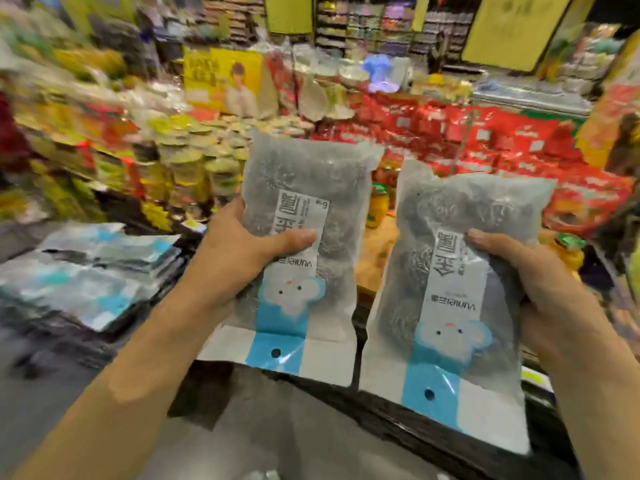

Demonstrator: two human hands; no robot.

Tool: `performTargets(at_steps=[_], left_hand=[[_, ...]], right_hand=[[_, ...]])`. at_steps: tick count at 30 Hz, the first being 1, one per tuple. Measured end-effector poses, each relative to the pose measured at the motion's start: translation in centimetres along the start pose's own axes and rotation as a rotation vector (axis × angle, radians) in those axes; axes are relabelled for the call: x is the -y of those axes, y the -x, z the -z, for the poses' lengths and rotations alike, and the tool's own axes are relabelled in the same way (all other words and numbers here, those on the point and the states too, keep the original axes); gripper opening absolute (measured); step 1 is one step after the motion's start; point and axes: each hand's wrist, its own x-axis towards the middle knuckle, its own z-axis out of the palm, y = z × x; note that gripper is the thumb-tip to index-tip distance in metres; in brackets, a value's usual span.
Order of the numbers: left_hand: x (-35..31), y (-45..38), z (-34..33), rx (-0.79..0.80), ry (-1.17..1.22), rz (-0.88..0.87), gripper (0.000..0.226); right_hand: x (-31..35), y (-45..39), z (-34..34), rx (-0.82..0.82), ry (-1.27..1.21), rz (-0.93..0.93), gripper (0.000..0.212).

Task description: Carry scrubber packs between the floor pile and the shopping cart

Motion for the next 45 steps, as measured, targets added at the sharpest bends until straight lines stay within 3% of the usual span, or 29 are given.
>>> performTargets(at_steps=[3, 10, 15, 18, 27, 35, 39, 45], left_hand=[[0.4, 0.7, 7.9, -0.207, 0.002, 0.015, 0.062], [2.3, 0.5, 25.2, -0.584, -0.01, 0.048, 0.068], [3.4, -1.3, 34.9, -0.747, 0.04, 0.062, 0.058], [4.1, -3.1, 39.2, -0.807, 0.05, 0.106, 0.074], [8.1, -11.7, 46.7, -0.975, 0.029, 0.192, 0.075], [12.2, -22.9, 49.6, -1.162, 0.015, 0.262, 0.053], [13.3, -26.9, 51.1, -1.194, 0.066, 0.282, 0.059], [15.5, -30.8, 55.4, -1.251, 0.109, 0.323, 0.06]], right_hand=[[-1.5, -3.1, -8.4, 0.181, 0.027, -0.032, 0.032], [-5.5, -8.2, -30.0, 0.523, 0.125, -0.091, 0.035], [-8.5, -11.2, -42.9, 0.672, 0.193, -0.156, 0.037], [-10.1, -13.0, -48.5, 0.748, 0.193, -0.16, 0.035], [-14.3, -23.0, -61.4, 0.914, 0.204, -0.177, 0.041], [-18.2, -35.0, -71.8, 1.084, 0.241, -0.192, 0.043], [-20.0, -39.3, -77.0, 1.13, 0.265, -0.188, 0.029], [-23.5, -42.1, -83.6, 1.178, 0.312, -0.209, 0.026]])
